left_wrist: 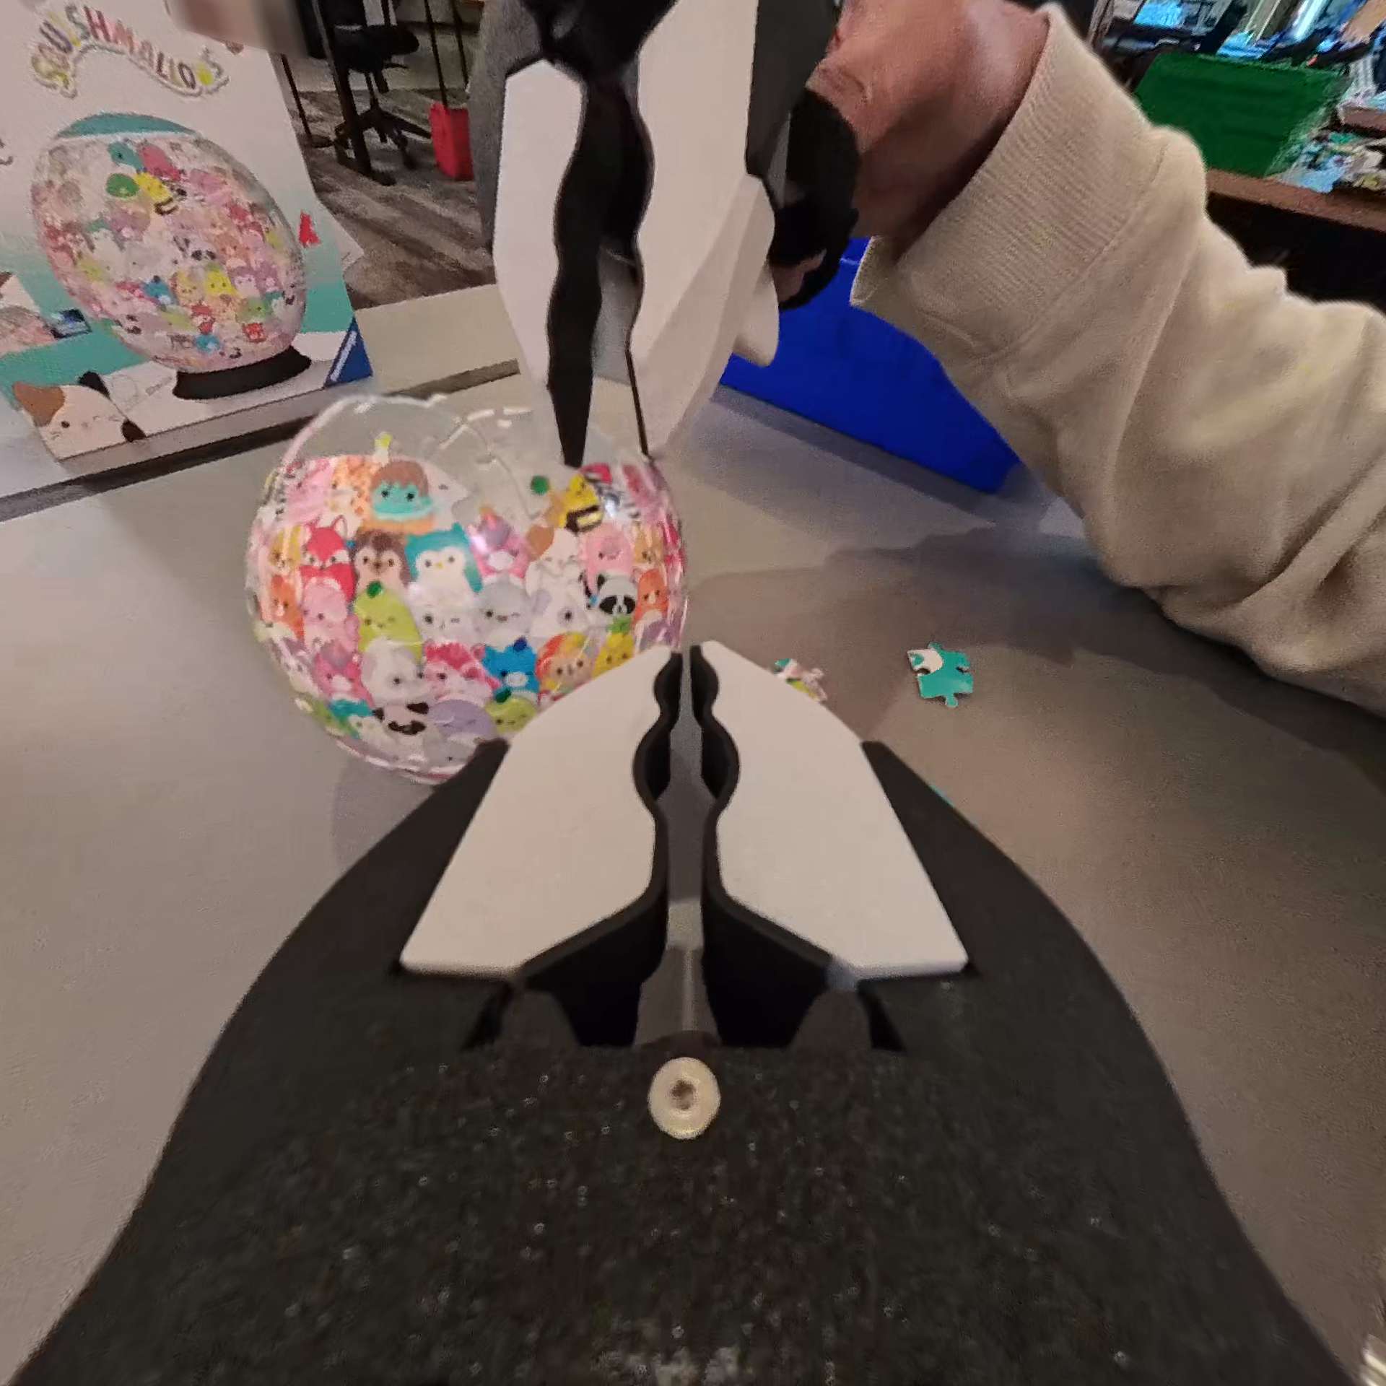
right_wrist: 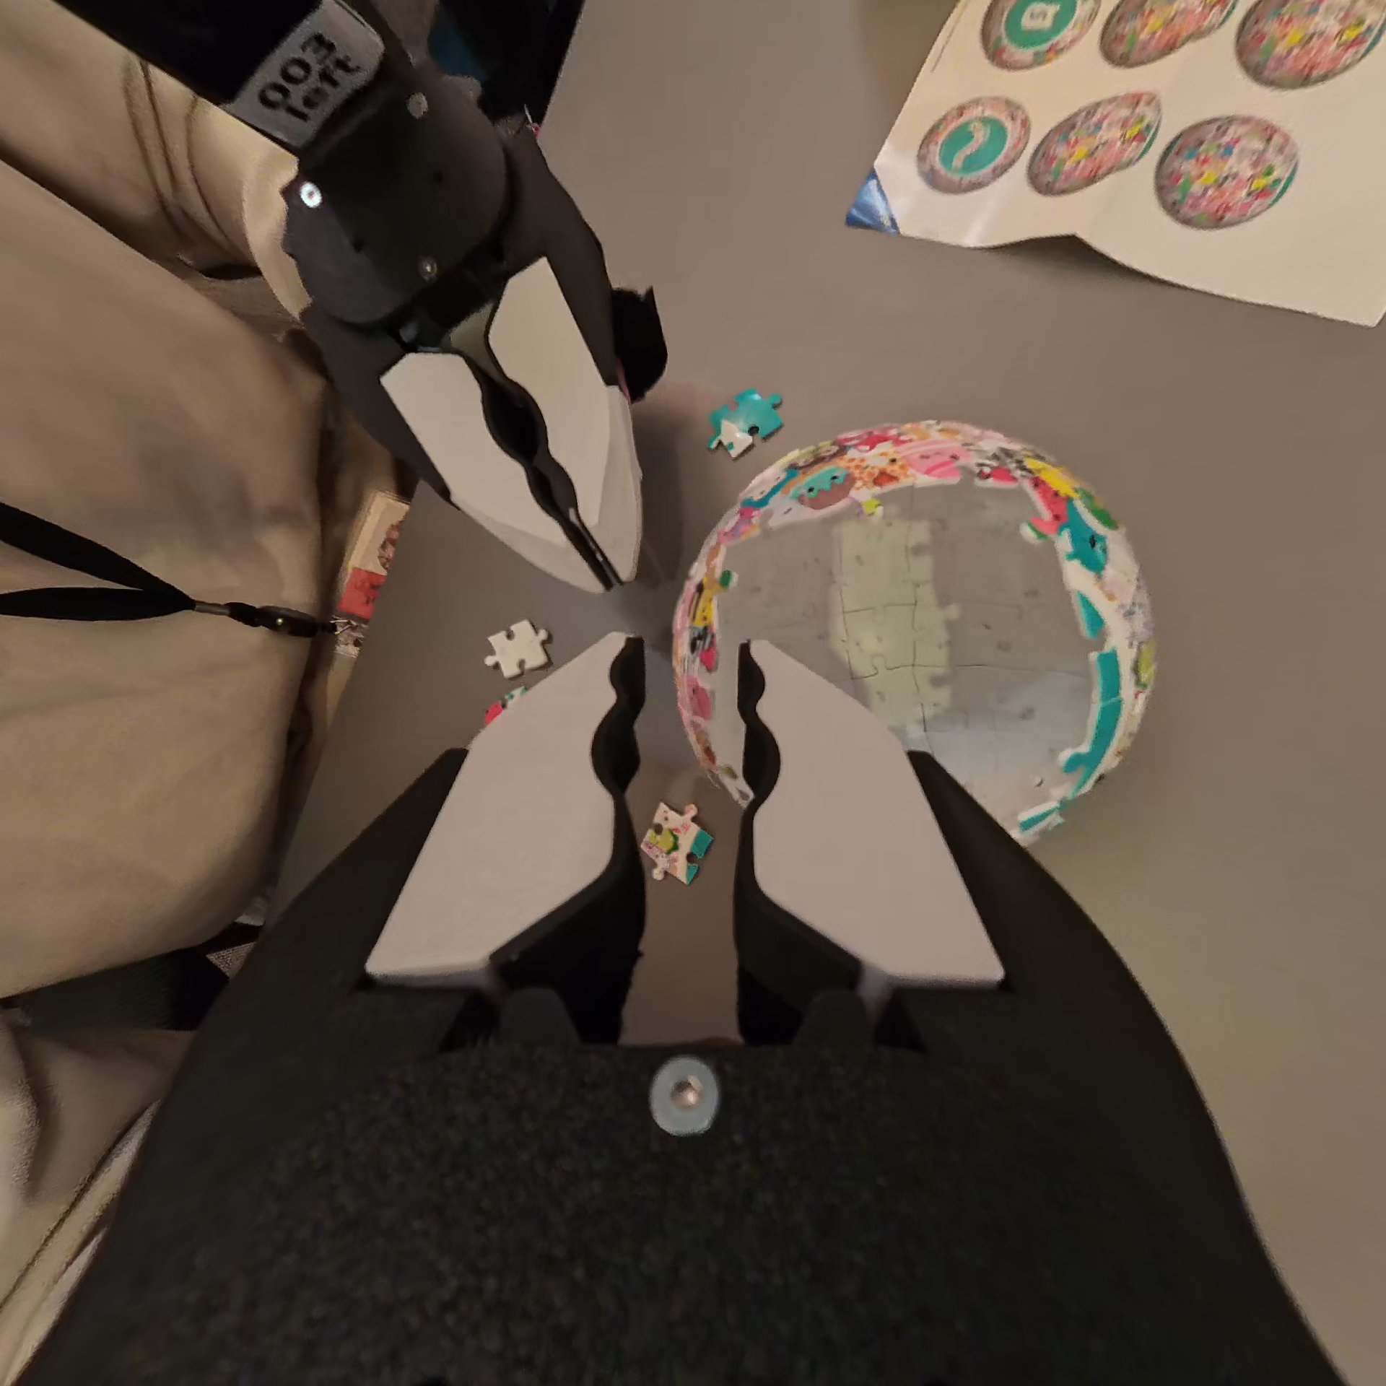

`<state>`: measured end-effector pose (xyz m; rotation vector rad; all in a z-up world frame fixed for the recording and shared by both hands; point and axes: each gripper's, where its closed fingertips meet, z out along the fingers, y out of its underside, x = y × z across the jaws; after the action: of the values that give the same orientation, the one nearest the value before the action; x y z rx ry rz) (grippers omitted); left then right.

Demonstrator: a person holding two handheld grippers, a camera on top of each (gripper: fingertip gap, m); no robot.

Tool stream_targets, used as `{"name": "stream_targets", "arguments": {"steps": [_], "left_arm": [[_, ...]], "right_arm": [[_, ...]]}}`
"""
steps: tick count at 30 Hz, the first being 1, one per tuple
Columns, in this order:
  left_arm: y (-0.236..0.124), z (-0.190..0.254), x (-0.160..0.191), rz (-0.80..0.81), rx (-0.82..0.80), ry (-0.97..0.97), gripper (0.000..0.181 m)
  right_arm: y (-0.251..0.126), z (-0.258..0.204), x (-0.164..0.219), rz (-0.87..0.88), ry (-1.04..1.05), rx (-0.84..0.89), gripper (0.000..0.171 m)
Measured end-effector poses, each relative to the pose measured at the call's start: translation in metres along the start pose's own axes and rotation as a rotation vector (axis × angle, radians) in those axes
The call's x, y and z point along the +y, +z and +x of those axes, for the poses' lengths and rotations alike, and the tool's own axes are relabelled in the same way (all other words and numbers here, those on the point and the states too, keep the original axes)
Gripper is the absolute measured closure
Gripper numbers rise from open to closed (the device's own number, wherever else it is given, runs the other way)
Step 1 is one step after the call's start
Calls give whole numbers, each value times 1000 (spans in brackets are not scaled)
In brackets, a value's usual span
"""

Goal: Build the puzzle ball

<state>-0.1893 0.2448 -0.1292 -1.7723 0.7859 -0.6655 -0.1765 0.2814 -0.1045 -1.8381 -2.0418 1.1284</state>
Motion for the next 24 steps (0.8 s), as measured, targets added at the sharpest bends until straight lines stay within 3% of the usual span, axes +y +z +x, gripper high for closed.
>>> {"name": "stream_targets", "arguments": {"steps": [6,13,17,19,24], "left_arm": [[20,-9,-3,-35,-30,-2,181],[17,-12,-11,-18,-88,40,181],[15,0,-19,23,-11,24,181],[16,-11,-14,-14,-94,63,181],[6,-20,-7,-16,-114,26,179]], "right_arm": [[11,-1,8,-67,3,3,150],[17,-4,11,-85,5,-22,146],[17,-3,11,-85,11,-18,145],[18,-2,11,-87,10,-16,145],[-4,6,4,-21,-1,80,145]]}}
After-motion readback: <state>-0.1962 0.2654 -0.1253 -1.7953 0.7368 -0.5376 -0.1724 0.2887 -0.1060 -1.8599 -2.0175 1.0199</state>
